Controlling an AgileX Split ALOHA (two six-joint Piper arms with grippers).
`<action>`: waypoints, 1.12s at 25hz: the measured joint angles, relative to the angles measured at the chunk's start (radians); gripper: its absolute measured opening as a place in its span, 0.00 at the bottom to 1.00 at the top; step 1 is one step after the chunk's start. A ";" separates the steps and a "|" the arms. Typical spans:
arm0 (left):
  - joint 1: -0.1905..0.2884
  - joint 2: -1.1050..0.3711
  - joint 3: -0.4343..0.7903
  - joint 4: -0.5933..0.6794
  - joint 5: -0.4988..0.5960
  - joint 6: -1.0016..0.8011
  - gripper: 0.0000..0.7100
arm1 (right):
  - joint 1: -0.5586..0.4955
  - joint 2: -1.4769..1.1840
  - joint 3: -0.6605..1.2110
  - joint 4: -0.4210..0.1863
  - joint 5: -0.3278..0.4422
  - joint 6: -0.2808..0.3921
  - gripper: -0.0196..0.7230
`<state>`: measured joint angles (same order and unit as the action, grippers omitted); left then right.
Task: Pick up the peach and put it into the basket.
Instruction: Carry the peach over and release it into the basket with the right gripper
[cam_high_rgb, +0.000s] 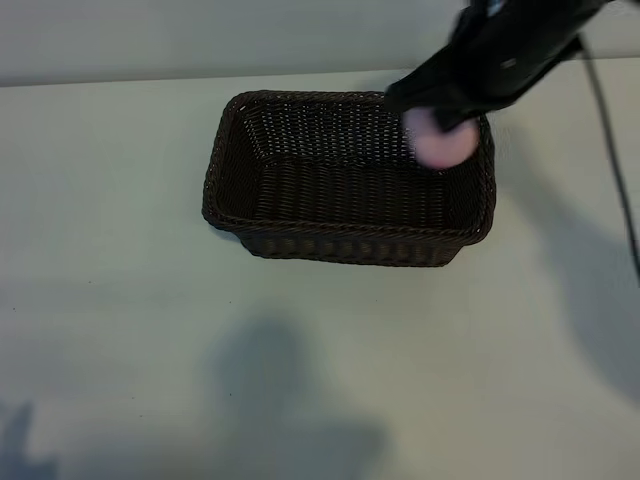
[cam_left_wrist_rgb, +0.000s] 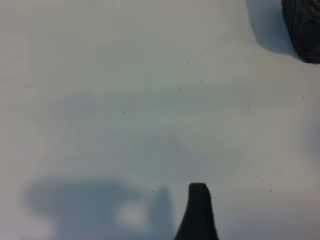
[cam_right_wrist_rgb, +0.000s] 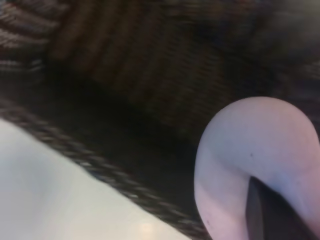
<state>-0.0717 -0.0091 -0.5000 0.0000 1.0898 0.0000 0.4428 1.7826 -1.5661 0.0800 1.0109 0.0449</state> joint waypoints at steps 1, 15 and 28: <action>0.000 0.000 0.000 0.000 0.000 0.000 0.83 | 0.014 0.014 0.000 0.000 -0.008 0.002 0.10; 0.000 0.000 0.000 0.000 0.000 0.000 0.83 | 0.027 0.265 0.000 0.019 -0.164 0.001 0.22; 0.000 0.000 0.000 0.000 0.000 0.000 0.83 | 0.027 0.287 -0.070 0.024 -0.080 -0.003 0.97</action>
<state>-0.0717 -0.0091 -0.5000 0.0000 1.0898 0.0000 0.4700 2.0692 -1.6364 0.1041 0.9305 0.0421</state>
